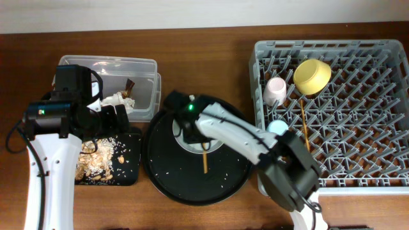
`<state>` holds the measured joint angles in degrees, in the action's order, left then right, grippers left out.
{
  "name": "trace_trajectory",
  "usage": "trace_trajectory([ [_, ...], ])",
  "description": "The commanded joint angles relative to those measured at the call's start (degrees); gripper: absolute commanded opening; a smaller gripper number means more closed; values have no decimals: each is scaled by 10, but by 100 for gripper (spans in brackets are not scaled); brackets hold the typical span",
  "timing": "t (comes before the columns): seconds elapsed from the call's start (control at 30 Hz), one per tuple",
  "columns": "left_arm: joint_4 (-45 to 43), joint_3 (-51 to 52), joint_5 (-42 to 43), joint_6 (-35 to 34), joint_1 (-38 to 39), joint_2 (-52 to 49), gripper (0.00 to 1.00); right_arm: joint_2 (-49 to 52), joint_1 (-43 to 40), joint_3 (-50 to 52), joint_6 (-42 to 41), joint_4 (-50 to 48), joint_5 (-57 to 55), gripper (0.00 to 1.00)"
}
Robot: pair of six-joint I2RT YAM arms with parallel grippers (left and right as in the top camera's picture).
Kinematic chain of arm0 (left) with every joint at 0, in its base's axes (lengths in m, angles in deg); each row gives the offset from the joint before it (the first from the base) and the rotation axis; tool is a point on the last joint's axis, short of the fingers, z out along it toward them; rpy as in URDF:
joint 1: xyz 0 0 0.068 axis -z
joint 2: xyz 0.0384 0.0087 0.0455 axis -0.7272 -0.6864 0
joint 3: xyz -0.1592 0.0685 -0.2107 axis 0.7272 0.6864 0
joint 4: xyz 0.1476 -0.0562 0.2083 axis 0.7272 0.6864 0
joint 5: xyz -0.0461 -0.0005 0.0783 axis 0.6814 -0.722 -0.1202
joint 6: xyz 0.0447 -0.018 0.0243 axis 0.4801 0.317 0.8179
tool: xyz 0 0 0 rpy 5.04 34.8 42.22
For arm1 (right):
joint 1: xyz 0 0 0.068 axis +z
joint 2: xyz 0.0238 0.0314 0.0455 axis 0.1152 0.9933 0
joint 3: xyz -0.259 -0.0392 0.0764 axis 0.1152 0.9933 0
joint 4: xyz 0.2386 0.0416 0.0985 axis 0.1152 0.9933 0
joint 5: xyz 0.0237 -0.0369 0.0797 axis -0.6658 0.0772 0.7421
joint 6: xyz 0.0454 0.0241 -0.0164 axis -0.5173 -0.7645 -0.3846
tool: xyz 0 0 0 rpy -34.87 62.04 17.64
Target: Sort waste into correct bins and load items into the dishwasher rack
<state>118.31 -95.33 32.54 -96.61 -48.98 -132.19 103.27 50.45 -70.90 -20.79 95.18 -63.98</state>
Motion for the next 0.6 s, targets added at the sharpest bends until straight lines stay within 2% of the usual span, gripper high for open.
trace_trajectory([
  [0.0, 1, -2, -4, 5, -1, 1, 99, -85, -54, -86, 163, 113, -10, 4],
  [0.03, 1, -2, -4, 5, -1, 1, 99, -115, -89, -91, 232, 163, -10, 4],
  [0.07, 1, -2, -4, 5, -1, 1, 99, -129, -115, -91, 262, 197, -15, 4],
  [0.17, 1, -2, -4, 5, -1, 1, 99, -144, -212, -91, 271, 313, -81, 4],
  [0.2, 1, -2, -4, 5, -1, 1, 99, -144, -247, -90, 271, 325, -82, 4],
  [0.33, 1, -2, -4, 5, -1, 1, 99, -143, -358, -88, 266, 328, -82, 4],
  [0.43, 1, -2, -4, 5, -1, 1, 99, -143, -372, -52, 286, 321, -82, 4],
  [0.57, 1, -2, -4, 5, -1, 1, 99, -142, -372, 29, 297, 243, -83, 4],
])
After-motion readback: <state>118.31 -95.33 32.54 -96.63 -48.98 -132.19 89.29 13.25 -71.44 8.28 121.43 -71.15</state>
